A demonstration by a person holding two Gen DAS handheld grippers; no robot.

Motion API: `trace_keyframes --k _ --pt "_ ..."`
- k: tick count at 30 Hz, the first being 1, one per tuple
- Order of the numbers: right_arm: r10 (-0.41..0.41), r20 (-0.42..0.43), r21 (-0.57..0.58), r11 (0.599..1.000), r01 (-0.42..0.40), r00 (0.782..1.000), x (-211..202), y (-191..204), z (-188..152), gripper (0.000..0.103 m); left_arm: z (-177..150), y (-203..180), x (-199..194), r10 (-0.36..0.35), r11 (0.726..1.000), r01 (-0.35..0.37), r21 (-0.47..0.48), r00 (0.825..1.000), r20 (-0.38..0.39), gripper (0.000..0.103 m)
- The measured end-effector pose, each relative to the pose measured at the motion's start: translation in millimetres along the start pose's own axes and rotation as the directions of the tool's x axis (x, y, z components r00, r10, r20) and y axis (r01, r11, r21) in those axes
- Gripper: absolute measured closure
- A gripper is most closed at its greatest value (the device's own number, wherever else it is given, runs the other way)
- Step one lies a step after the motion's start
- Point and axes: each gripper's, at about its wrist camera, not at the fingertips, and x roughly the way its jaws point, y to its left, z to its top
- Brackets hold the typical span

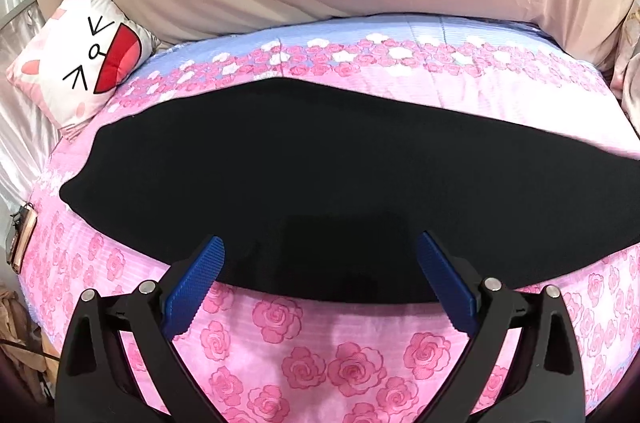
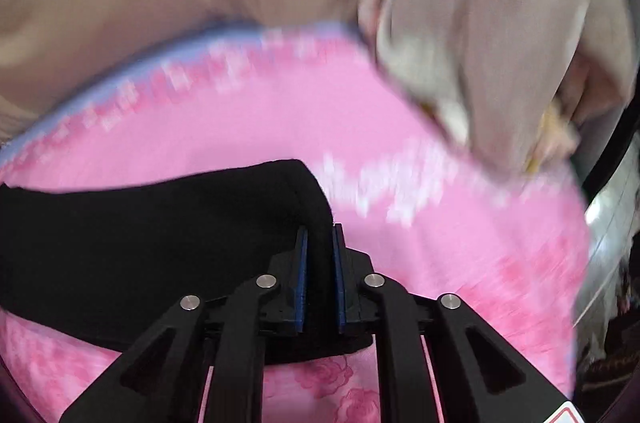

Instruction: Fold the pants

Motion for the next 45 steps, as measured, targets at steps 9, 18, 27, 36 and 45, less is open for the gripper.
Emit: trace_keyframes --k 9,18,27,36,45 --pt "0.011 0.125 0.126 0.992 -0.027 0.992 -48 -16 -22 0.046 -8 31 13 0.03 0.999 -0.031 -0.038 0.999 -0.027 0.008" --pt "0.022 0.023 0.178 0.984 -0.026 0.999 -12 -11 -31 0.035 -16 76 11 0.048 0.993 -0.051 -0.107 0.998 -0.027 0.008" --pt "0.094 0.019 0.173 0.98 -0.095 0.995 -13 12 -29 0.085 -18 101 13 0.033 0.988 -0.037 -0.148 0.999 -0.027 0.008" --pt "0.284 0.171 -0.044 0.959 -0.281 0.943 -94 142 13 0.086 -21 130 15 0.002 0.98 -0.004 -0.197 1.0 -0.012 0.008" --pt "0.515 0.059 -0.331 0.818 -0.47 0.855 -100 351 8 0.086 -33 181 5 0.007 0.964 -0.004 -0.266 1.0 0.011 0.008"
